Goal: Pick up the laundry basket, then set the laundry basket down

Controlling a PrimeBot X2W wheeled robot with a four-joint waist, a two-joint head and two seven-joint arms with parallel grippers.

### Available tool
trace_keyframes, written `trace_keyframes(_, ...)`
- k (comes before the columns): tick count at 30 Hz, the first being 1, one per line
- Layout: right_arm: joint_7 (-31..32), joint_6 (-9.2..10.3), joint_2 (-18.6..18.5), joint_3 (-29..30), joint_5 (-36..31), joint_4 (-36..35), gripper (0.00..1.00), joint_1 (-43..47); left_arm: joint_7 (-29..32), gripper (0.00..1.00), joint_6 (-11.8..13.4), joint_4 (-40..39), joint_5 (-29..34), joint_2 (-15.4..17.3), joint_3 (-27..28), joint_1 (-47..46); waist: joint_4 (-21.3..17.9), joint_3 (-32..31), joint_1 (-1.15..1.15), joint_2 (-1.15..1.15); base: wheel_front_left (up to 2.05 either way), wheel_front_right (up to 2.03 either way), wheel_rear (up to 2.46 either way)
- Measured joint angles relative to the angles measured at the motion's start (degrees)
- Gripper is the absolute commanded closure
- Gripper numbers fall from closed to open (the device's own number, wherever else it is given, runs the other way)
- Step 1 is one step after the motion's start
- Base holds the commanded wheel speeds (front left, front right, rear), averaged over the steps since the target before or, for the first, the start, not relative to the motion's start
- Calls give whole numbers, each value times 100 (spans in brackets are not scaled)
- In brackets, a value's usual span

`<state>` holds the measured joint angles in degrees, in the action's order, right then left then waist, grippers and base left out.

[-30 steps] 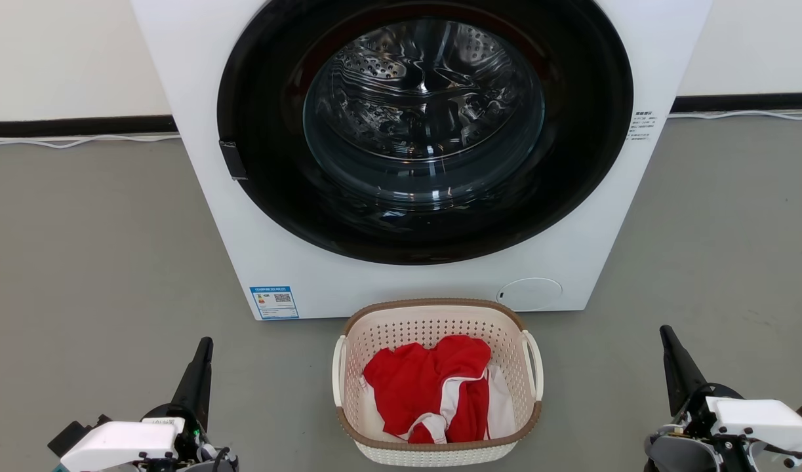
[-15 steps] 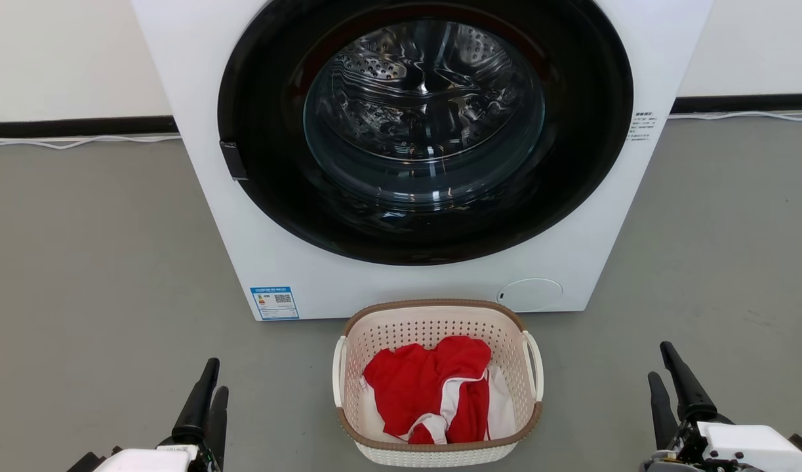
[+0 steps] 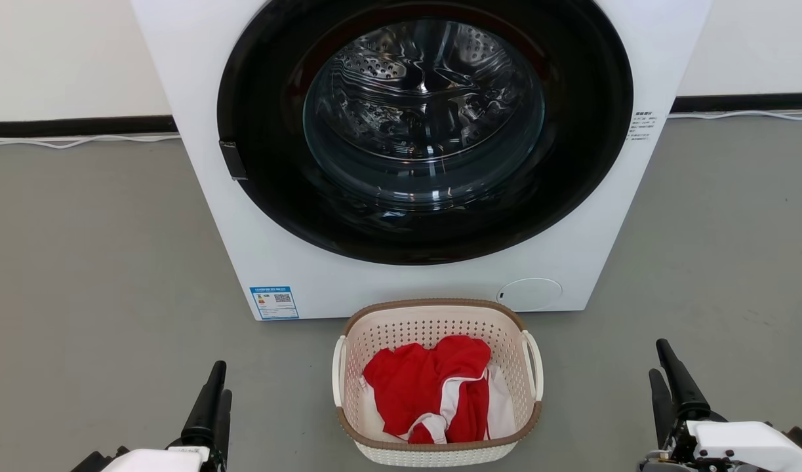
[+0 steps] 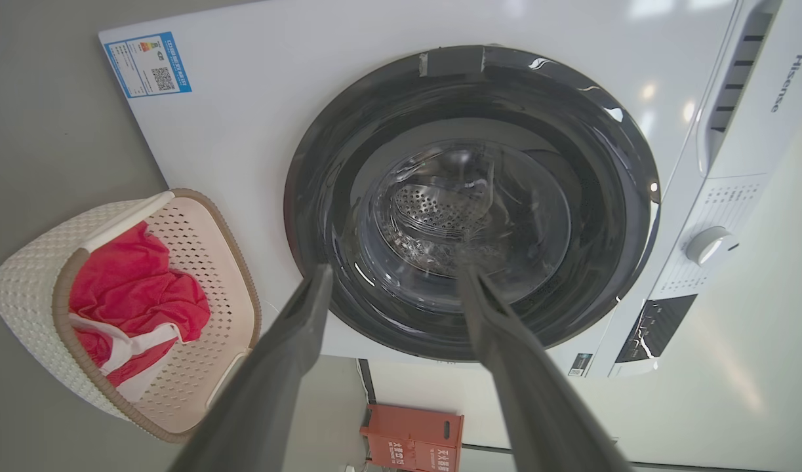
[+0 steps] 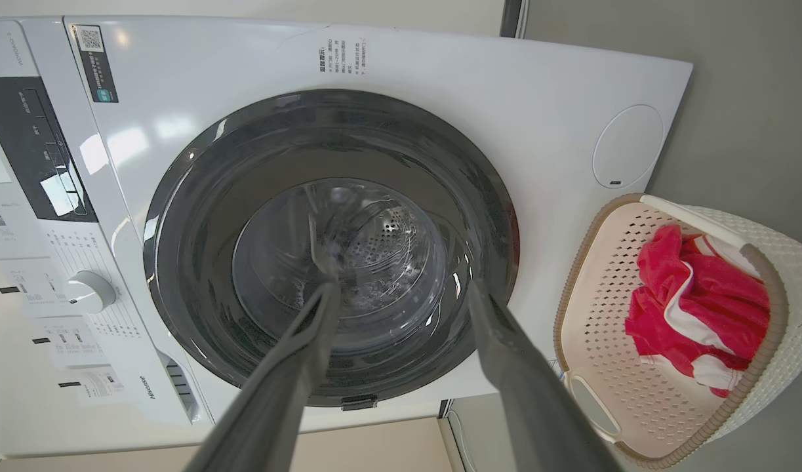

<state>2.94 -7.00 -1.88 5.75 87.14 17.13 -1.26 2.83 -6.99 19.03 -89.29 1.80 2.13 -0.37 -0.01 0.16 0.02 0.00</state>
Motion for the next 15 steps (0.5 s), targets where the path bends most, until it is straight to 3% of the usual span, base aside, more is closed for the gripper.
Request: trace_keyframes(15, -246, 0, -16, -18, -1424, -99, 0, 2, -244, 0, 21, 83, 767, 4, -109, 0, -14, -23, -1, 0, 0, 0, 0)
